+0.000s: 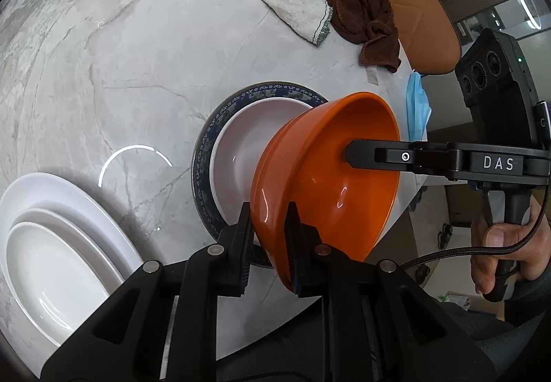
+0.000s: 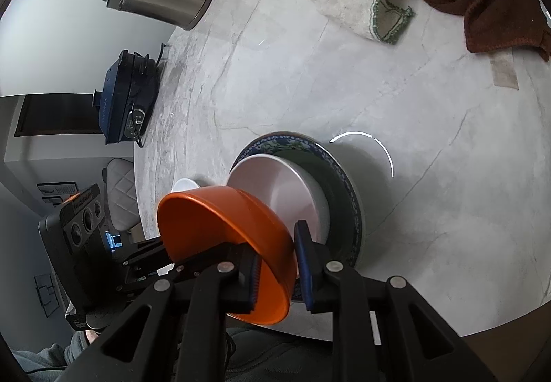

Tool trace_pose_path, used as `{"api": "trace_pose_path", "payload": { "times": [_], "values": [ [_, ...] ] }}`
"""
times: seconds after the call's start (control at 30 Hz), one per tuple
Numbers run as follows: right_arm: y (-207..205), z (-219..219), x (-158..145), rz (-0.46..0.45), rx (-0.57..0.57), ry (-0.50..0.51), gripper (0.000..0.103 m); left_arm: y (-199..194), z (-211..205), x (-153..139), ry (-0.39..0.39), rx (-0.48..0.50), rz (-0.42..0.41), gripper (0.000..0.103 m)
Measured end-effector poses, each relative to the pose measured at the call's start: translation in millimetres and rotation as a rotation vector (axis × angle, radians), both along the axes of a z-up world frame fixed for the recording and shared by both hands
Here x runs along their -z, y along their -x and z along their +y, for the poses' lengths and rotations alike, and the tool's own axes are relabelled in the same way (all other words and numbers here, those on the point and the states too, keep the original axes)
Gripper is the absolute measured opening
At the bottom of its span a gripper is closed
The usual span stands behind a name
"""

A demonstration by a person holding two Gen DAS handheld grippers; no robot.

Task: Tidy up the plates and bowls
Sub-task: 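Set the orange bowl down inside the white bowl with both grippers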

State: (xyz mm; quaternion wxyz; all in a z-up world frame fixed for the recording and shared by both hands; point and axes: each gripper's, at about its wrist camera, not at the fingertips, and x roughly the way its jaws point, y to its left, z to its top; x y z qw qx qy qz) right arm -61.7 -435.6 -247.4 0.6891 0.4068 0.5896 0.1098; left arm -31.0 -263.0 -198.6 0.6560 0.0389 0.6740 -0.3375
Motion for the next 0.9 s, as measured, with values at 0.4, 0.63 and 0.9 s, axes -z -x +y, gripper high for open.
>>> {"api": "trace_pose_path", "payload": {
  "times": [0.4,0.63,0.9],
  "values": [
    [-5.6,1.1,13.8,0.032,-0.017,0.007,0.017,-12.6,6.0,8.3,0.001,-0.066,0.01,0.016],
    [-11.3,10.0,7.3,0.04,-0.07,0.091,0.015,-16.5,11.4,5.7,0.005,-0.08,0.028,0.018],
    [-17.3,16.2,6.8,0.056,-0.114,0.162,0.015,-19.8,20.3,-4.8,0.018,-0.095,0.017,0.051]
  ]
}}
